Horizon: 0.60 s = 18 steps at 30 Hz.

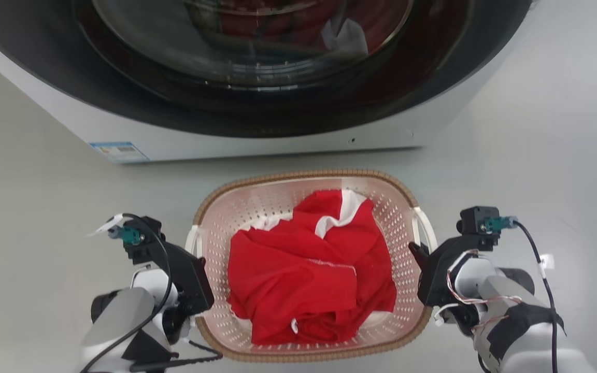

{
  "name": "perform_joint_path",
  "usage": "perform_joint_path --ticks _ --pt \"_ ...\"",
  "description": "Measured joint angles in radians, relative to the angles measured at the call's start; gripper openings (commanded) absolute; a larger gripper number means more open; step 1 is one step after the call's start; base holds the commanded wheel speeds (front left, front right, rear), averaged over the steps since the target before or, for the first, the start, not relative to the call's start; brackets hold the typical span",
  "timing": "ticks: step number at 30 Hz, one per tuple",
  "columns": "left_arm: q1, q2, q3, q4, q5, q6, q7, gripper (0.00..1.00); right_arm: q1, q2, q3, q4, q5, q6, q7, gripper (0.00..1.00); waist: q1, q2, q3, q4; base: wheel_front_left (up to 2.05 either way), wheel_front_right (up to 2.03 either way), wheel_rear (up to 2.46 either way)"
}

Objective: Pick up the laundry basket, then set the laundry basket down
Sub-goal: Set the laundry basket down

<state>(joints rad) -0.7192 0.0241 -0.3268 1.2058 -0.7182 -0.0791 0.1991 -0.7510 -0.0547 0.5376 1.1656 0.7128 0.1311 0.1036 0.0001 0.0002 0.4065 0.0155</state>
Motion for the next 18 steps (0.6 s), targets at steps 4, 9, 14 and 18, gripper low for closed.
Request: perform_joint_path --ticks 4,9,14,18 --pt "-0.028 0.005 0.000 -0.006 0.009 0.000 -0.017 0.00 -0.033 -0.001 0.009 -0.002 -0.011 0.000 -0.012 0.00 0.0000 0.0000 0.058 0.000 0.00 0.00 0.00" --pt "-0.071 0.012 0.000 -0.015 0.026 0.000 -0.045 0.00 -0.081 -0.002 0.015 -0.004 -0.021 0.000 -0.035 0.00 0.0000 0.0000 0.140 -0.001 0.00 0.00 0.00" --pt "-0.110 0.013 0.000 -0.018 0.027 0.000 -0.077 0.00 -0.123 -0.006 0.016 -0.007 -0.028 0.000 -0.063 0.00 0.0000 0.0001 0.218 0.000 0.00 0.00 0.00" --pt "-0.131 0.013 0.001 -0.019 0.028 0.001 -0.097 0.00 -0.143 -0.012 0.021 -0.008 -0.036 0.000 -0.086 0.00 0.0000 0.0000 0.266 0.001 0.00 0.00 0.00"
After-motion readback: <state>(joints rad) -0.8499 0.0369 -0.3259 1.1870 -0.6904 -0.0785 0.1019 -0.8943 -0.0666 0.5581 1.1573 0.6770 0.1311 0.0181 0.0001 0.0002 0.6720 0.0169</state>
